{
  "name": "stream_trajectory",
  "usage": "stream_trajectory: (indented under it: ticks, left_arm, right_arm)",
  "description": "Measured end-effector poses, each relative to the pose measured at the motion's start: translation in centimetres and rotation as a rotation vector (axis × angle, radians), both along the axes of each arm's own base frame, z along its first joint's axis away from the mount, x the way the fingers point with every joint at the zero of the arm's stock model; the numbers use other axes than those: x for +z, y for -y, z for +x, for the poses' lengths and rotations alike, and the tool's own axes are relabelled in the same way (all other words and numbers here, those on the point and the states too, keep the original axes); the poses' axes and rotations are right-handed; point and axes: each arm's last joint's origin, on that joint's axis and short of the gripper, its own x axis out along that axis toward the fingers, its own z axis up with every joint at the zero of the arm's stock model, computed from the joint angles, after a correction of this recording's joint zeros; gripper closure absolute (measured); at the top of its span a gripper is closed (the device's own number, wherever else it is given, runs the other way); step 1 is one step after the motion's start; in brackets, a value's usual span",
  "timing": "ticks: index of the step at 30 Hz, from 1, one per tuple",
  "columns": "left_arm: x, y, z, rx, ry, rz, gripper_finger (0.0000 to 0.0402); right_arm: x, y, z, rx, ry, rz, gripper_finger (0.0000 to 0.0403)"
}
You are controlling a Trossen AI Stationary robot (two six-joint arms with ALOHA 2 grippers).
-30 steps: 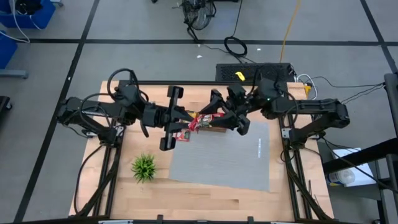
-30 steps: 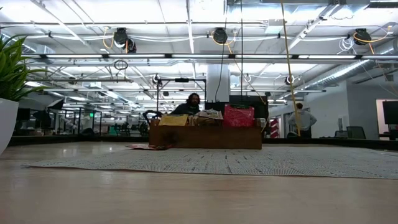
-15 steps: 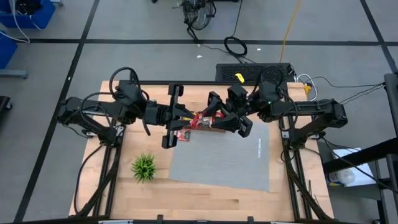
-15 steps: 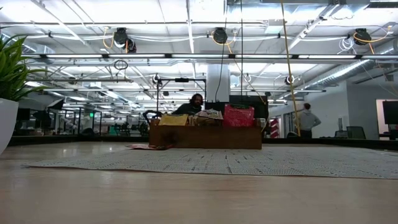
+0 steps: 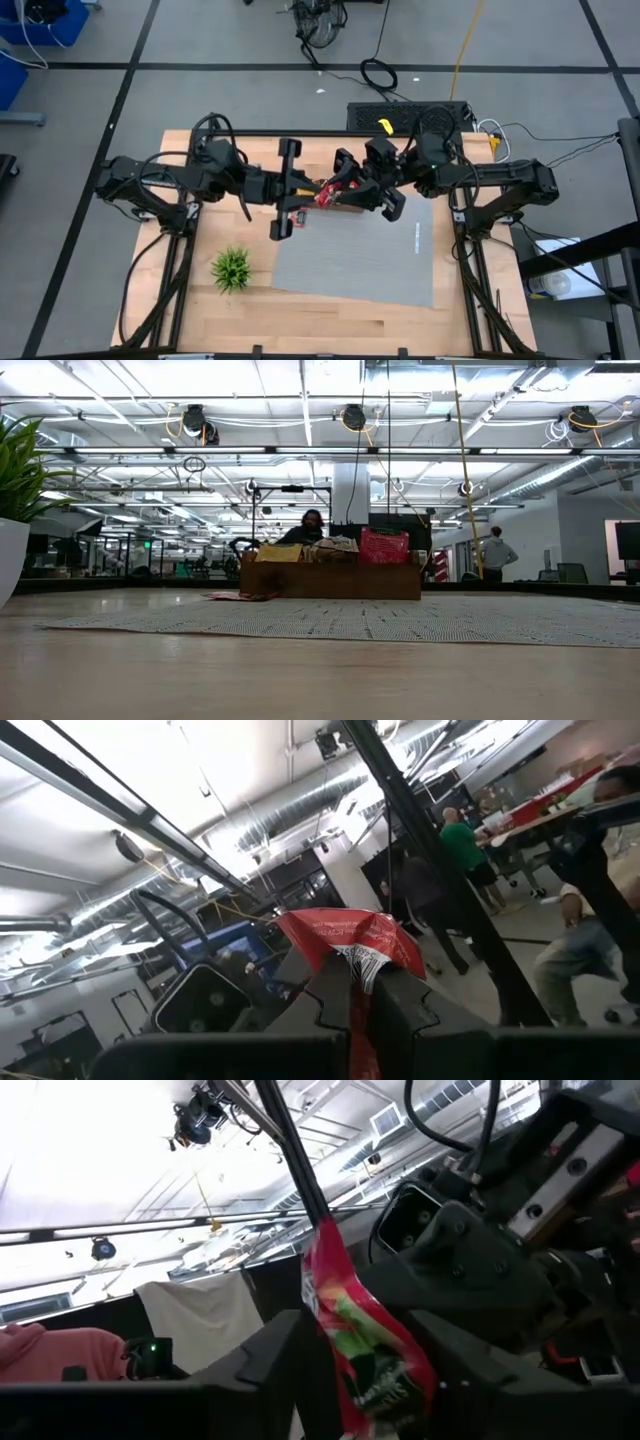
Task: Pick & Place Tea
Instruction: Put the red tea bag into the right section of the wooden organizer
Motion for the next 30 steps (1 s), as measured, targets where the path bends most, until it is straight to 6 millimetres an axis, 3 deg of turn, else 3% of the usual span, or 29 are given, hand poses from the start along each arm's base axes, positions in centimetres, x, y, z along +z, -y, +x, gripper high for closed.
stream_trajectory:
  ticks: [13, 16, 24, 30]
  left_arm:
    - [0.5, -0.1, -0.2, 0.022, 0.059, 0.002, 0.0384]
    - [0.5, -0.1, -0.2, 0.024, 0.057, -0.005, 0.0382]
    - [1.3, -0.5, -1.4, 0.049, 0.023, -0.186, 0.0289]
    - [2.0, -1.1, -3.4, 0.112, -0.067, -0.325, 0.0227]
  right_arm:
    - [-0.1, 0.0, 0.1, -0.010, -0.004, -0.027, 0.0381]
    - [-0.1, -0.1, 0.0, -0.019, 0.011, -0.051, 0.0397]
    - [0.4, -0.2, -0.5, -0.015, 0.042, -0.072, 0.0402]
    - [0.8, 0.1, -1.2, 0.006, 0.037, -0.092, 0.0403]
